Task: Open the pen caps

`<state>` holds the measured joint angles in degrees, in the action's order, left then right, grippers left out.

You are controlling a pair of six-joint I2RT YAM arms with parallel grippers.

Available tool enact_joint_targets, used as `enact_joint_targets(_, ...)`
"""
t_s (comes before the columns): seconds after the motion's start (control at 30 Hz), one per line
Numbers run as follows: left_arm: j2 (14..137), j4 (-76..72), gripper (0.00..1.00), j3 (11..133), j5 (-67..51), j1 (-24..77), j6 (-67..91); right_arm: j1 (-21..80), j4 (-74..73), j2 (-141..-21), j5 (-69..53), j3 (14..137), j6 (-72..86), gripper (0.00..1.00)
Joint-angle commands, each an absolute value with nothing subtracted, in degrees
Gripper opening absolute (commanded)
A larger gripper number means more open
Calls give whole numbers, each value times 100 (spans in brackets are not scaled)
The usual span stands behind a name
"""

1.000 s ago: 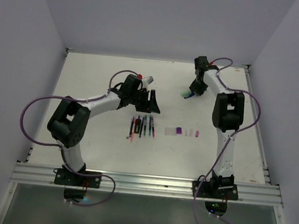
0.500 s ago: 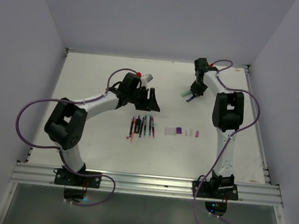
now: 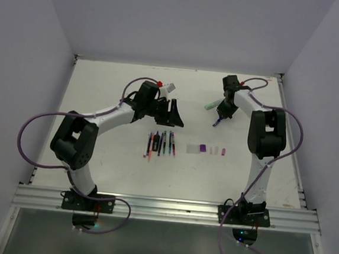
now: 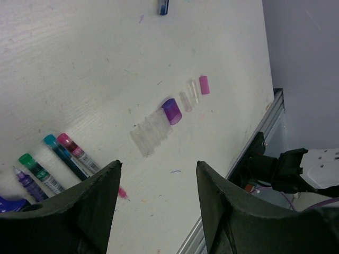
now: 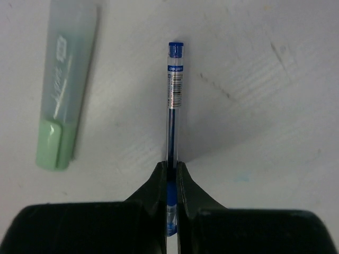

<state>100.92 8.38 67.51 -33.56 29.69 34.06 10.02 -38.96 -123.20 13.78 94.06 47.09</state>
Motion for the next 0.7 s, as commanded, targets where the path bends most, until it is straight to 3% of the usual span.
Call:
enact_joint_targets(0.0, 10081, 519, 61, 7101, -3981, 2971, 3647, 1177, -4149, -11184, 1082, 8975, 4597, 0)
enact_joint_targets(0.37, 10362, 439, 61, 7427, -4456, 3234, 3779, 2276, -4166, -9230, 493, 8201, 4472, 0)
enact_joint_targets(0.67, 10239, 387, 62, 7348, -4412, 3349, 3832, 2856, -4192, -8912, 501, 8051, 4790, 0)
